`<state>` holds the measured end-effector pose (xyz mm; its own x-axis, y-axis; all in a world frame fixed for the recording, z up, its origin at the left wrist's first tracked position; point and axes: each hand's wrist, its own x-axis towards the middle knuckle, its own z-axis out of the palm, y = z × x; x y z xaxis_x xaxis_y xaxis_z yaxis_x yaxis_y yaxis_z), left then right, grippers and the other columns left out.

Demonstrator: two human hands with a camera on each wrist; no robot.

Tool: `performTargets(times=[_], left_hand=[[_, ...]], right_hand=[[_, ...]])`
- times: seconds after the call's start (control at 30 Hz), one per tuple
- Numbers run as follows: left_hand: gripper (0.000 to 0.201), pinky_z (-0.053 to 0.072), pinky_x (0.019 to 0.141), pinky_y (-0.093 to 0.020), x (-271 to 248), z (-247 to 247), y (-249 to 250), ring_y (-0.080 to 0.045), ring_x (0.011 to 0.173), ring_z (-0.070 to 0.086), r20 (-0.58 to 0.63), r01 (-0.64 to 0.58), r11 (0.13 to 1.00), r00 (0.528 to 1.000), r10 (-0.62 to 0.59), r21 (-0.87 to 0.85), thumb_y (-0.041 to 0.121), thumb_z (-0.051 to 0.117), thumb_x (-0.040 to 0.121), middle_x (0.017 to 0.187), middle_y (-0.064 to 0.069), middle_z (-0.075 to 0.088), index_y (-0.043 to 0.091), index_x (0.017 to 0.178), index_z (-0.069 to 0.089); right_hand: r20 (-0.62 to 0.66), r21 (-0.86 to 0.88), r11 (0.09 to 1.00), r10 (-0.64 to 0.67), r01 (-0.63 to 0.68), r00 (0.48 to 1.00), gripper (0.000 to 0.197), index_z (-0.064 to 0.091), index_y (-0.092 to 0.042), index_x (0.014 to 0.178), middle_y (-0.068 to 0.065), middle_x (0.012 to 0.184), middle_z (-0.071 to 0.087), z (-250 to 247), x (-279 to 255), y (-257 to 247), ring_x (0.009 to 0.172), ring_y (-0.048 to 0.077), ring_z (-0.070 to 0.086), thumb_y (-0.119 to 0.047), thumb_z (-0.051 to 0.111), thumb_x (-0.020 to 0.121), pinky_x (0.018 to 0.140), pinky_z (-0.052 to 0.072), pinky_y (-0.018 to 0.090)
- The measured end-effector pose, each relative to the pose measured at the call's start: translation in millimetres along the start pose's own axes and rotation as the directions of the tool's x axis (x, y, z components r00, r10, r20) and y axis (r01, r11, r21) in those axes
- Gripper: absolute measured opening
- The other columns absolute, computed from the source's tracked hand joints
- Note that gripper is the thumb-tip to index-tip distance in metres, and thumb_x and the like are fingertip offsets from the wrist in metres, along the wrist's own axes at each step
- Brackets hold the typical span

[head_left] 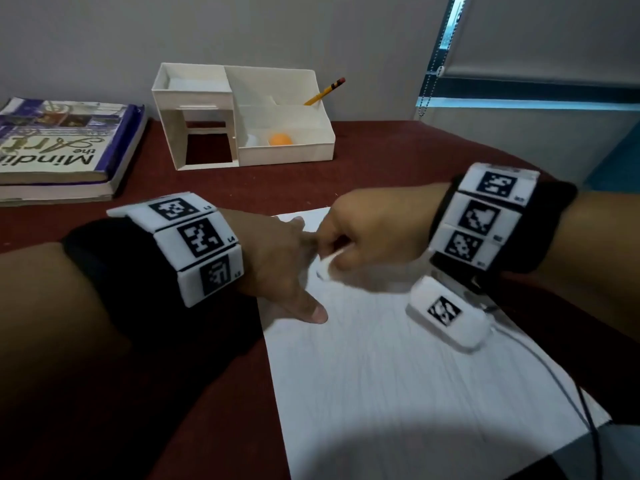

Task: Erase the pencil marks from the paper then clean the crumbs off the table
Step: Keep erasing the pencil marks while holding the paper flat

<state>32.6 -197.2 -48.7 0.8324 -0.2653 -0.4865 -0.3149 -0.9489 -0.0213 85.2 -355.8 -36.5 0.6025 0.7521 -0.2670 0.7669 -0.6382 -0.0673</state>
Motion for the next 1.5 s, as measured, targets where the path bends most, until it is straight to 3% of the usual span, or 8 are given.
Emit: performTargets(times=[0.43, 0.57, 0.73, 0.87, 1.07, 1.3, 1.4, 1.5], left_hand=[[0.111, 0.018, 0.118, -0.054, -0.9, -2.3, 7.4, -0.028, 0.151, 0.002, 0.058, 0.077, 0.992, 0.995, -0.084, 0.101, 0.081, 0.050, 0.074, 0.163, 0.001, -0.016, 0.035, 0.154, -0.011], [0.110, 0.017, 0.118, -0.056, 0.1, -0.3, 3.9, -0.030, 0.151, 0.000, 0.070, 0.044, 0.998, 0.996, -0.048, 0.053, 0.083, 0.052, 0.070, 0.163, 0.000, -0.017, 0.045, 0.151, -0.012], [0.117, 0.020, 0.118, -0.053, 2.5, -0.1, 5.0, -0.027, 0.151, 0.005, 0.039, 0.074, 0.992, 0.996, -0.078, 0.098, 0.084, 0.050, 0.070, 0.164, 0.001, -0.014, 0.030, 0.155, -0.010], [0.125, 0.017, 0.119, -0.052, 7.3, 3.7, -3.4, -0.023, 0.151, 0.002, 0.044, 0.062, 0.998, 0.997, -0.062, 0.011, 0.089, 0.055, 0.060, 0.162, 0.011, -0.017, 0.039, 0.153, -0.012], [0.125, 0.021, 0.119, -0.050, 6.5, 2.3, 1.1, -0.023, 0.151, 0.005, 0.038, 0.098, 0.992, 0.994, -0.101, 0.073, 0.086, 0.052, 0.066, 0.163, 0.008, -0.015, 0.026, 0.154, -0.011], [0.129, 0.017, 0.120, -0.048, 7.6, 0.6, -3.4, -0.020, 0.151, 0.001, 0.059, 0.084, 0.995, 0.994, -0.088, 0.061, 0.089, 0.054, 0.061, 0.162, 0.011, -0.015, 0.030, 0.154, -0.014], [0.118, 0.032, 0.114, -0.045, 4.4, -10.8, 0.4, -0.020, 0.143, 0.032, 0.072, 0.114, 0.993, 0.991, -0.115, 0.017, 0.083, 0.064, 0.061, 0.161, 0.008, 0.021, 0.030, 0.155, 0.015], [0.087, 0.049, 0.096, -0.038, 8.7, -20.7, 13.2, -0.015, 0.110, 0.059, -0.010, 0.079, 0.997, 0.997, -0.079, 0.014, 0.083, 0.061, 0.064, 0.125, 0.007, 0.062, 0.028, 0.131, 0.056]], right_hand=[[-0.110, -0.089, 0.990, 0.101, -0.111, 0.989, 0.025, 0.071, -0.018, 0.084, -0.004, 0.076, 0.063, -7.4, 8.2, 14.6, 0.073, 0.017, 0.060, -0.038, 0.060, 0.094, 0.058, 0.047, 0.026], [0.075, -0.001, 1.000, -0.015, 0.015, 0.997, 0.019, 0.072, -0.024, 0.086, -0.009, 0.074, 0.066, -1.3, -0.7, 0.7, 0.064, 0.001, 0.058, -0.040, 0.065, 0.092, 0.059, 0.049, 0.017], [-0.111, -0.120, 0.985, 0.108, -0.121, 0.988, 0.021, 0.072, -0.012, 0.087, 0.000, 0.081, 0.067, -8.3, 9.8, 18.0, 0.068, 0.013, 0.054, -0.030, 0.062, 0.094, 0.055, 0.040, 0.022], [0.042, -0.058, 0.998, 0.000, 0.002, 0.999, 0.017, 0.071, -0.021, 0.085, -0.008, 0.075, 0.065, -3.0, 1.1, -2.8, 0.067, 0.004, 0.059, -0.035, 0.064, 0.092, 0.057, 0.046, 0.016], [-0.161, -0.091, 0.986, 0.125, -0.141, 0.979, 0.015, 0.067, -0.018, 0.078, -0.006, 0.073, 0.059, -6.1, 19.5, 16.8, 0.074, 0.017, 0.057, -0.025, 0.062, 0.090, 0.058, 0.042, 0.028], [-0.091, -0.064, 0.989, 0.130, -0.137, 0.987, 0.020, 0.070, -0.018, 0.083, -0.004, 0.078, 0.065, -9.4, 8.4, 24.1, 0.074, 0.016, 0.060, -0.035, 0.064, 0.092, 0.065, 0.050, 0.032], [-0.138, -0.034, 0.981, 0.186, -0.192, 0.973, 0.022, 0.067, -0.023, 0.082, -0.008, 0.079, 0.063, -17.2, 3.1, 38.9, 0.073, 0.012, 0.058, -0.042, 0.063, 0.092, 0.061, 0.046, 0.030], [-0.142, -0.064, 0.974, 0.205, -0.215, 0.968, 0.021, 0.066, -0.025, 0.084, -0.009, 0.083, 0.061, -13.0, 3.0, 42.4, 0.075, 0.012, 0.057, -0.043, 0.062, 0.093, 0.063, 0.046, 0.030]])
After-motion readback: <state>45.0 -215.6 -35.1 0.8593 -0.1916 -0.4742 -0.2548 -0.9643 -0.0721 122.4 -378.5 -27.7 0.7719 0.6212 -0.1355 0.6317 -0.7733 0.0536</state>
